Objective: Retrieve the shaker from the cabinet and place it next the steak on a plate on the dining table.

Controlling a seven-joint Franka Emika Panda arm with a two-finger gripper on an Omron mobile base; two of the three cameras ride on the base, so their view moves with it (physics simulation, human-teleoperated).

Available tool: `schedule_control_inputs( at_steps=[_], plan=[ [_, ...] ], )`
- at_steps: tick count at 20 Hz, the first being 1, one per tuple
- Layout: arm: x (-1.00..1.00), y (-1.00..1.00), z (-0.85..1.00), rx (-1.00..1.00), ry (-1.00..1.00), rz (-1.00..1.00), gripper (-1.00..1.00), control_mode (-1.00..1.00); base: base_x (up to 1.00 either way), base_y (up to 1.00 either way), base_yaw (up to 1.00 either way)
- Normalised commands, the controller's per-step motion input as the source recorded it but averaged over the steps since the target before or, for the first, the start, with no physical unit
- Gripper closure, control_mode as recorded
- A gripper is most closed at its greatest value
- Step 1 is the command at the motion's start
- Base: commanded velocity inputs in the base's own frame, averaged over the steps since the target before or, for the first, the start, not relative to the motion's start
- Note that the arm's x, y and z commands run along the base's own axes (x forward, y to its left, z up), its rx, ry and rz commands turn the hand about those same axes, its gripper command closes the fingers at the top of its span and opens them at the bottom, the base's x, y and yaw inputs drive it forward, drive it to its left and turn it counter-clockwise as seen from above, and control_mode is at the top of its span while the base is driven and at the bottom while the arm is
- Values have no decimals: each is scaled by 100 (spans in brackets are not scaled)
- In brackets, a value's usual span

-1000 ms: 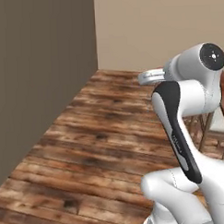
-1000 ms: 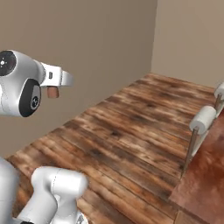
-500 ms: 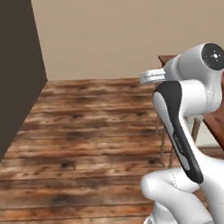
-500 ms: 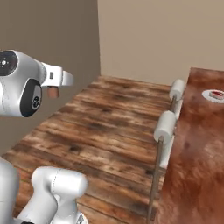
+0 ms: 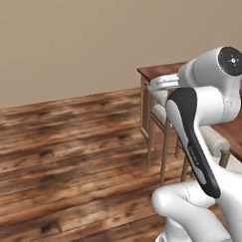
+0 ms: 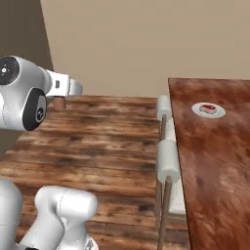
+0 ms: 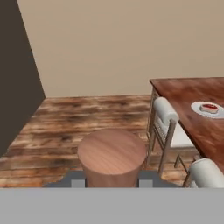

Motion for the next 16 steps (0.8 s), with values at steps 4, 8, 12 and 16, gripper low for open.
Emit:
schedule_control_inputs(
  at_steps=[4,8,12,16],
  plan=[
    [0,0,0,0,0,0,100,100,93,43,-48],
    [0,0,0,0,0,0,100,100,89,34,-49],
    [0,0,0,0,0,0,100,100,80,28,-49],
    [0,0,0,0,0,0,100,100,67,24,-50]
  ],
)
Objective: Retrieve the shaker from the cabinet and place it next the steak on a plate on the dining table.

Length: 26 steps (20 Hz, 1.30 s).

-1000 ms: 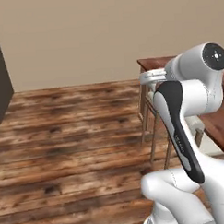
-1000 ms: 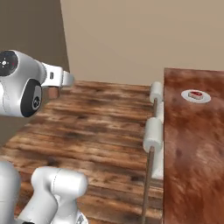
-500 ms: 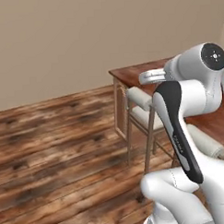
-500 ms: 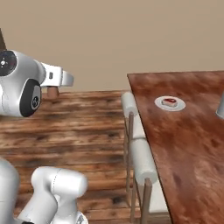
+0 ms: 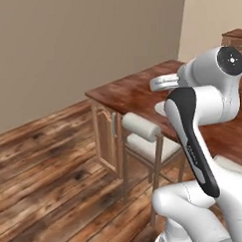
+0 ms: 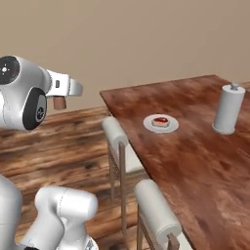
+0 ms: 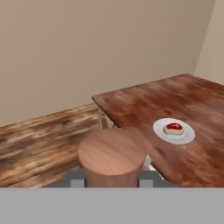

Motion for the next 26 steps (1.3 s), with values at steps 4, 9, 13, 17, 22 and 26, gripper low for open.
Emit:
schedule_control_inputs(
  at_steps=[4,9,13,17,22,26],
  plan=[
    [0,0,0,0,0,0,100,100,62,25,-50],
    [0,0,0,0,0,0,100,100,56,9,-47],
    [0,0,0,0,0,0,100,100,58,0,-40],
    [0,0,0,0,0,0,100,100,72,0,-35],
    [0,0,0,0,0,0,100,100,95,4,-28],
    [0,0,0,0,0,0,100,100,100,0,-18]
  ],
)
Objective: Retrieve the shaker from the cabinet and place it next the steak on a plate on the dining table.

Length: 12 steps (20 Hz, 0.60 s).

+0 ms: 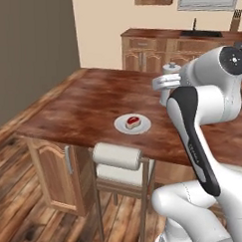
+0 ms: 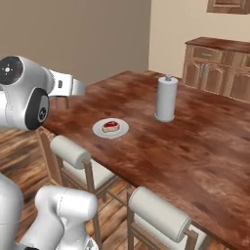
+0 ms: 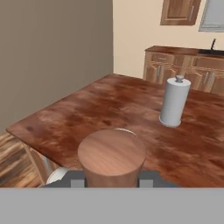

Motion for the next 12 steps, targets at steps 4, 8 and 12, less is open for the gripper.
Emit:
schedule_control_inputs(
  at_steps=[4,8,12],
  plan=[
    [0,0,0,0,0,0,100,100,100,0,-5],
    [0,0,0,0,0,0,100,100,100,-1,1],
    [0,0,0,0,0,0,100,100,100,0,12]
  ],
)
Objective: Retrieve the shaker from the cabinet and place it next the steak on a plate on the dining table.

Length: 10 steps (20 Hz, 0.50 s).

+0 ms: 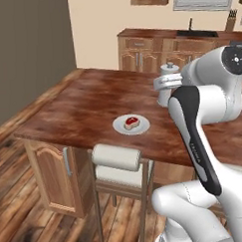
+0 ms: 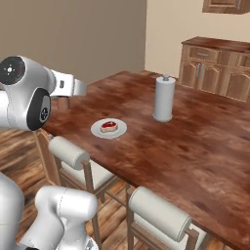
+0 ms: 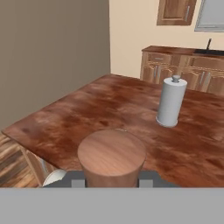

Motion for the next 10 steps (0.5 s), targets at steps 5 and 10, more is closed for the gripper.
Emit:
schedule_control_inputs(
  at_steps=[5,10],
  plan=[
    [0,0,0,0,0,0,100,100,100,0,3],
    [0,0,0,0,0,0,100,100,100,0,-5]
  ],
)
